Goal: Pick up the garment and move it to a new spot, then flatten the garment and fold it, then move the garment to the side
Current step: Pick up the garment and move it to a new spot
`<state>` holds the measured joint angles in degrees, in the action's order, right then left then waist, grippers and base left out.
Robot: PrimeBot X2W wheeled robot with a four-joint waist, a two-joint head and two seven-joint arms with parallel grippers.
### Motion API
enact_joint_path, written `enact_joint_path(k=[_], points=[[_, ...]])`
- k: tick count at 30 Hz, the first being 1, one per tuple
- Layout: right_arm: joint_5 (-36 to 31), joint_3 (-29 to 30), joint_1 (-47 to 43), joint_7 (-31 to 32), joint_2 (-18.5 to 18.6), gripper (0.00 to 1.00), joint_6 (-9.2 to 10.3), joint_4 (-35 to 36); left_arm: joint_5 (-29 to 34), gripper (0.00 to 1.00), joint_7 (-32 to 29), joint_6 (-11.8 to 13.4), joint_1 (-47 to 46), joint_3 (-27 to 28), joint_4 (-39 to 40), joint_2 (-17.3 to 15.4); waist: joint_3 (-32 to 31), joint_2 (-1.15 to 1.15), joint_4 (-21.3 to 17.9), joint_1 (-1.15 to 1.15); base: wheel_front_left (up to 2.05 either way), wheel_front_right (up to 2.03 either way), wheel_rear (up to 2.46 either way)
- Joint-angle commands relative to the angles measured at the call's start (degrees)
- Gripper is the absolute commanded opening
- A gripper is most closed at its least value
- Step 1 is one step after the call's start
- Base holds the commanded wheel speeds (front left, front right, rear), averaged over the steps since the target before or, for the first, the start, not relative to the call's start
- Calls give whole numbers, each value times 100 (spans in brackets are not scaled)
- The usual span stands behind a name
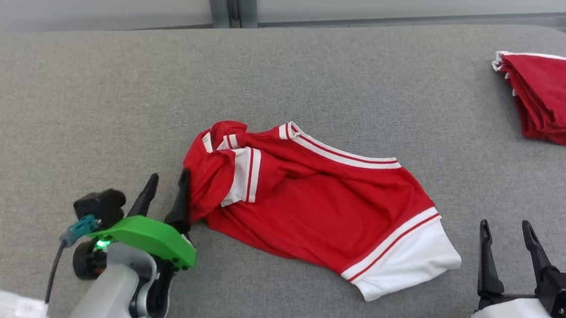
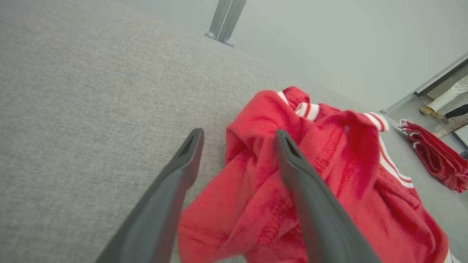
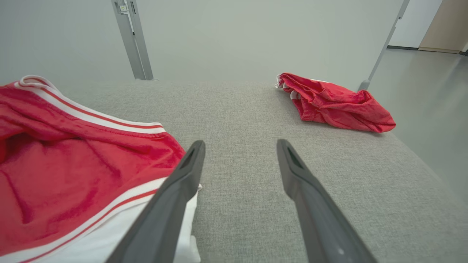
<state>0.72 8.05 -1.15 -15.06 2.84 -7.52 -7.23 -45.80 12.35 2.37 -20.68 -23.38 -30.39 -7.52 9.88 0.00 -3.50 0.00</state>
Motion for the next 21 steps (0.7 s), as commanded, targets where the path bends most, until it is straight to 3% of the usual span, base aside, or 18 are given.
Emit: enact_joint_path(k=[1, 6, 9, 16, 21], points=[[-34, 41, -141, -15, 13, 100, 6, -17, 98, 100, 148, 70, 252, 144, 105, -125, -459, 0, 118, 0, 0, 0, 0], [-103, 191, -475, -15, 12, 100, 6, 26, 783, 100, 292, 368, 1206, 655, 1007, -389, -947, 0, 272, 0, 0, 0, 0], [-136, 300, -594, -15, 13, 100, 6, 69, 1407, 100, 279, 468, 1849, 1052, 1789, -359, -1056, 0, 374, 0, 0, 0, 0], [-243, 567, -837, -16, 13, 100, 6, 185, 2889, 100, 277, 232, 2884, 1583, 2848, -47, -1264, 0, 690, 0, 0, 0, 0], [-155, 724, -970, -16, 10, 100, 6, 212, 3426, 100, 277, -92, 3346, 1852, 2846, 148, -1383, 0, 813, 0, 0, 0, 0]])
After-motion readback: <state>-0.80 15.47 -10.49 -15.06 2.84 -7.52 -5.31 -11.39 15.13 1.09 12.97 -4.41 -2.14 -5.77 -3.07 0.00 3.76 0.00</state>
